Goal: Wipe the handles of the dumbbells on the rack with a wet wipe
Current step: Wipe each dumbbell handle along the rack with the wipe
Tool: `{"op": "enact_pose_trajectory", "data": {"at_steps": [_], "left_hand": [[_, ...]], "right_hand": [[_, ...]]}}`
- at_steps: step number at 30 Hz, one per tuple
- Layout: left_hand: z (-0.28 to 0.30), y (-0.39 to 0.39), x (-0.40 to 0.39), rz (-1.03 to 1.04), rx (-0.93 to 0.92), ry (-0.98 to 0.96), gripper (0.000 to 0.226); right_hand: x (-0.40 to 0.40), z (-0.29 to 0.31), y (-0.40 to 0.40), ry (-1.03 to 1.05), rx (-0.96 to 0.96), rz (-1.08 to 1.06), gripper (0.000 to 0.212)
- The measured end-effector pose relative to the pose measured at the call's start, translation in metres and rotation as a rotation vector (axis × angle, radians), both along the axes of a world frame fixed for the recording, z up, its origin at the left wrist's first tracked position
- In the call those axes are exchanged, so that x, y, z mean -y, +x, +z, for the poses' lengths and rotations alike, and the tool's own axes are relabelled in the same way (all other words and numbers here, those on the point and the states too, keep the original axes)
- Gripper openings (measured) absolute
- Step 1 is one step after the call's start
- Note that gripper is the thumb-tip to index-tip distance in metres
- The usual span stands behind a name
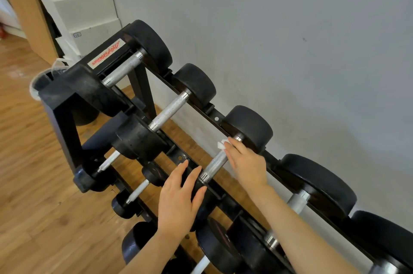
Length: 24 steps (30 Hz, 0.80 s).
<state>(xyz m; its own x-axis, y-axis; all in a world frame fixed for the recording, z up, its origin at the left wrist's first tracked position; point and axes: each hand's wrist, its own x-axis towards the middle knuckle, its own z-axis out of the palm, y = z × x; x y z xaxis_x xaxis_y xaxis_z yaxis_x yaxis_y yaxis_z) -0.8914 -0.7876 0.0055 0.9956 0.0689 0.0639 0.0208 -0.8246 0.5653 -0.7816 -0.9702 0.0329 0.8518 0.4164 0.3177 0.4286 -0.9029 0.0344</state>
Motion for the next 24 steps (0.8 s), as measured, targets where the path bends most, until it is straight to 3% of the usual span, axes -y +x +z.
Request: {"op": "enact_pose_trajectory", "data": {"at_steps": [6, 18, 24], "left_hand": [[-0.002, -0.001, 0.0, 0.008, 0.013, 0.01, 0.051], [-0.001, -0.001, 0.0, 0.004, 0.019, 0.0, 0.05], [-0.003, -0.002, 0.0, 0.002, 0.031, -0.014, 0.05]], "right_hand": [[0.0, -0.004, 0.004, 0.111, -0.024, -0.034, 0.049], [0.004, -0.009, 0.009, 0.101, -0.069, 0.073, 0.054], [0.001, -0.014, 0.009, 0.1, -0.116, -0.006, 0.058]]}}
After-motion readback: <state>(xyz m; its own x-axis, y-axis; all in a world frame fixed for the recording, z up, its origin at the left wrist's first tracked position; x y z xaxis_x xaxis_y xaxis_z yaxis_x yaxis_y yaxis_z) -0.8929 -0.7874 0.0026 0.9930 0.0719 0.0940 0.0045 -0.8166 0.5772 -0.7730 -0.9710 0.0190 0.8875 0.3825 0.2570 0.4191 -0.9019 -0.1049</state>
